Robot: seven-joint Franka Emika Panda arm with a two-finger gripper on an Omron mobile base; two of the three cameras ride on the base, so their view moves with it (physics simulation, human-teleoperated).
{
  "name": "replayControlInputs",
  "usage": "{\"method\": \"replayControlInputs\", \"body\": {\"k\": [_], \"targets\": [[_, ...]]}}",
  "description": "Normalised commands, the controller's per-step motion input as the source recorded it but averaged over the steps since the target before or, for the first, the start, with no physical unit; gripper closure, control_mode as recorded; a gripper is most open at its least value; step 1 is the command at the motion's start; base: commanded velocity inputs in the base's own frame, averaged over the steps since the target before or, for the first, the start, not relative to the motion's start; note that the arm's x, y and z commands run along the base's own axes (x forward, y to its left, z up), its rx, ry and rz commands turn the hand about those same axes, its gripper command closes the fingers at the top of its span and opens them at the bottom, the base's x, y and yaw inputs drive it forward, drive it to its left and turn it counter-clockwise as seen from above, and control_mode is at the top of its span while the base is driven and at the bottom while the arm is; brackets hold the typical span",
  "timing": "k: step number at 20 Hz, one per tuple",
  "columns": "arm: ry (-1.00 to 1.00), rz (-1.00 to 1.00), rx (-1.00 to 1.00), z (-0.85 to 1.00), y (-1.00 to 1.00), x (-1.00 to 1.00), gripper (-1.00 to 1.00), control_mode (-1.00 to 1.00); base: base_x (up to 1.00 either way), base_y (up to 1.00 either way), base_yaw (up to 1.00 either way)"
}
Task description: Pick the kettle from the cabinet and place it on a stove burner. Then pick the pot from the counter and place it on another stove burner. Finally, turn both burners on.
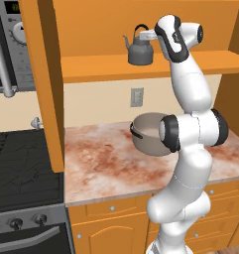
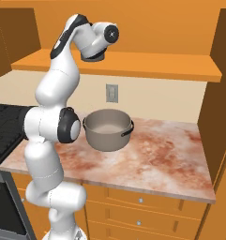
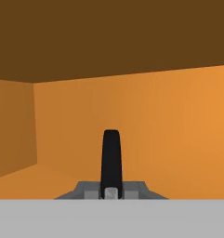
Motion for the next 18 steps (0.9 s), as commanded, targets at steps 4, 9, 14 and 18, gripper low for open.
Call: {"method": "replayControlInputs", "body": {"k": [4,9,14,18], "targets": [[0.00,0.00,0.00,0.00,0.00,-0.01,1.00,-1.00,0.00,0.00,0.00],[-0.01,0.00,0.00,0.00,0.03,-0.21,1.00,-1.00,0.00,0.00,0.00],[-0.05,0.00,0.00,0.00,0.00,-0.28,1.00,-1.00,0.00,0.00,0.00],[-0.12,0.00,-0.01,0.00,0.00,-0.31,1.00,-1.00,0.00,0.00,0.00]]}}
